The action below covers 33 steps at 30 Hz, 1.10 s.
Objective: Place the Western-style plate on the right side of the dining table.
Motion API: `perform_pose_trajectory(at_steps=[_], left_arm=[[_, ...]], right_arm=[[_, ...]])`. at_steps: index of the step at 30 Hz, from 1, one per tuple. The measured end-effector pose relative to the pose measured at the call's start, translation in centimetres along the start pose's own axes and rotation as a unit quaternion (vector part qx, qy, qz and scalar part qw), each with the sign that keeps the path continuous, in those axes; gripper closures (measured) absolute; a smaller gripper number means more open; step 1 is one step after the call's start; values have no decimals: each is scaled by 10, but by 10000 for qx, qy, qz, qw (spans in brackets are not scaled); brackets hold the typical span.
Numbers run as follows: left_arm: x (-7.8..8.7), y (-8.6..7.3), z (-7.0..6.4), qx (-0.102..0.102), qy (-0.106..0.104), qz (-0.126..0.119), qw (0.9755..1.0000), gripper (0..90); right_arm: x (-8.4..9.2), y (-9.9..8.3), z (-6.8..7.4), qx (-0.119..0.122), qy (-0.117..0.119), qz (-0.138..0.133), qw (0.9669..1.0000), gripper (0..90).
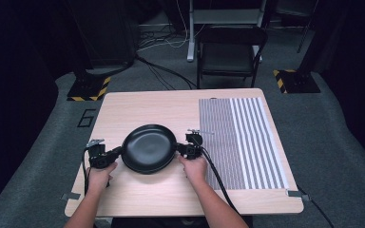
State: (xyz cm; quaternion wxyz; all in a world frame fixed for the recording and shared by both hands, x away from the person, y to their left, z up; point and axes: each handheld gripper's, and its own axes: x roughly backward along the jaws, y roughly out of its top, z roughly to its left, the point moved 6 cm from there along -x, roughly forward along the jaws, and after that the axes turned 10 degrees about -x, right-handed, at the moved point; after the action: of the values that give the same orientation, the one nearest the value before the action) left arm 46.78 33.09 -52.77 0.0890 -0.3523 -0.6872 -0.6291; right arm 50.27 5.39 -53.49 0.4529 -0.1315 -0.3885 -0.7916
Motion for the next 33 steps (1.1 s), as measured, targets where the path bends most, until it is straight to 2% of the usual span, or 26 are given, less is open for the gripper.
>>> perform_pose_trajectory(at_steps=[4,9,15,19,21,22,25,30,33], left_arm=[[-3,2,-2,-28,-13,13,10000,827],[-5,2,-4,100,-70,40,9999,827],[-12,5,-8,228,-46,-24,9997,830],[-16,6,-12,311,-121,-73,9994,830],[-17,6,-14,338,-158,-98,9993,830],[-17,6,-14,339,-160,-99,9992,830],[-17,5,-13,378,-201,-124,9990,830],[-17,4,-14,474,-214,-81,9986,821],[-15,0,-17,533,-253,58,9982,786]], right_arm=[[3,3,-1,-46,-1,-43,10000,782],[6,5,-2,-34,-21,-72,10000,783],[8,10,-4,-5,-90,-250,9996,788],[11,14,-7,19,-155,-258,9995,772],[10,12,-7,-18,-131,-211,9997,696],[8,10,-7,-48,-136,-155,9998,696],[5,5,-7,76,-213,-99,9997,718],[5,6,-10,-423,-66,-114,9990,764],[5,6,-9,-390,-91,-131,9991,764]])
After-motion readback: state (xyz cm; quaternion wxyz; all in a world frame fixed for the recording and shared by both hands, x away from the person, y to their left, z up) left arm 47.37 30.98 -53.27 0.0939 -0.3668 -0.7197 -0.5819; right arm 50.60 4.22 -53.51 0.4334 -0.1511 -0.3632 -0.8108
